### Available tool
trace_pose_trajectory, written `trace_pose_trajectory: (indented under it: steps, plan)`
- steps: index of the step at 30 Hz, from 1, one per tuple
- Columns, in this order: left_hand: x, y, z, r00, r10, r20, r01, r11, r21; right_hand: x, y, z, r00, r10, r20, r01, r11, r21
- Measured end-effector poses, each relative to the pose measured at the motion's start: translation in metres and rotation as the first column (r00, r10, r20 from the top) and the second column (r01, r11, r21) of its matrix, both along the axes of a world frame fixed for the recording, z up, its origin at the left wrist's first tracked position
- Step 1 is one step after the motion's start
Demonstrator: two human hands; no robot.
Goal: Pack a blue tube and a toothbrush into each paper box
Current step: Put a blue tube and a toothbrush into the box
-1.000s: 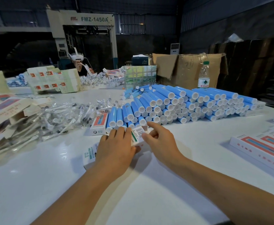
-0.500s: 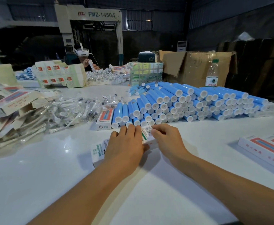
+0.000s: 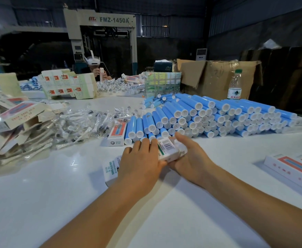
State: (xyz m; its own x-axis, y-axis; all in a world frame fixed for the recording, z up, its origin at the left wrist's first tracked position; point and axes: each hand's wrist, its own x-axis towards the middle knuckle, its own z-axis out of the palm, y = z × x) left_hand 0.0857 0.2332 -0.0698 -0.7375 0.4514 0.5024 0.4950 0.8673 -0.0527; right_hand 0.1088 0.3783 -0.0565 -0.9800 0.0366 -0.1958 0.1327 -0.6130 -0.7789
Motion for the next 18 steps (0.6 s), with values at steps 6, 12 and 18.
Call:
trace_pose_trajectory:
  steps: [6,12,18]
  plan:
    - [0.007,0.007,-0.004,1.000,-0.015,0.005,0.016,0.995,-0.097,-0.002,-0.012,-0.013,0.955,-0.210,-0.208,0.291,0.792,0.538]
    - [0.017,0.011,-0.003,0.999,0.012,-0.047,-0.018,0.992,-0.122,0.006,-0.021,-0.020,0.901,-0.134,-0.414,0.435,0.267,0.860]
    - [0.015,0.003,-0.002,0.996,-0.047,-0.070,0.043,0.998,-0.049,0.012,-0.022,-0.011,0.925,-0.097,-0.368,0.360,0.535,0.764]
